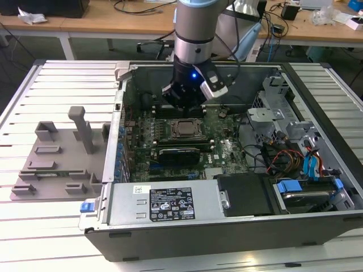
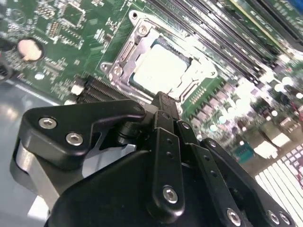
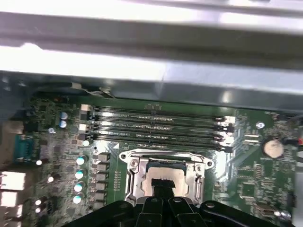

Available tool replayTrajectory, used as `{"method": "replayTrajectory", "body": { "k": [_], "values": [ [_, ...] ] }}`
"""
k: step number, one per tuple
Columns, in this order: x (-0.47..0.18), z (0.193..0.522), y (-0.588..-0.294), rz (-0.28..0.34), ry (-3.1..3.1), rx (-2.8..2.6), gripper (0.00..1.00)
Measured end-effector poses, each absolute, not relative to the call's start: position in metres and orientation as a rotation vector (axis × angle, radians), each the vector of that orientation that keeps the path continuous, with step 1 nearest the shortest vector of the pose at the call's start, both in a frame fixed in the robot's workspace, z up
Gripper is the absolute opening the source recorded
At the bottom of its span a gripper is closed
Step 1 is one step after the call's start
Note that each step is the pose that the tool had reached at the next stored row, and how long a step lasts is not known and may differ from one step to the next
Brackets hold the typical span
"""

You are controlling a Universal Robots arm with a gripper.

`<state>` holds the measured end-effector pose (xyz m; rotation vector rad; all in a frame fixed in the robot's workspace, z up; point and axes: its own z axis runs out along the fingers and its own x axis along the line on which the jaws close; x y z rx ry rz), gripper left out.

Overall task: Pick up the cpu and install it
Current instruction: 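Install the second cpu locking lever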

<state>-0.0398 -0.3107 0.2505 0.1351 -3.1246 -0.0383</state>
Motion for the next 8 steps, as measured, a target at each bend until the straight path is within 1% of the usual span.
{"method": "replayTrajectory", "body": {
  "k": [1, 3, 8],
  "values": [
    [-0.04, 0.26, -0.31, -0.038, -3.125, 0.135, 0.11],
    [-0.04, 0.27, -0.31, -0.038, -3.125, 0.135, 0.11],
    [-0.04, 0.274, -0.31, -0.039, -3.125, 0.135, 0.11]
  ]
}}
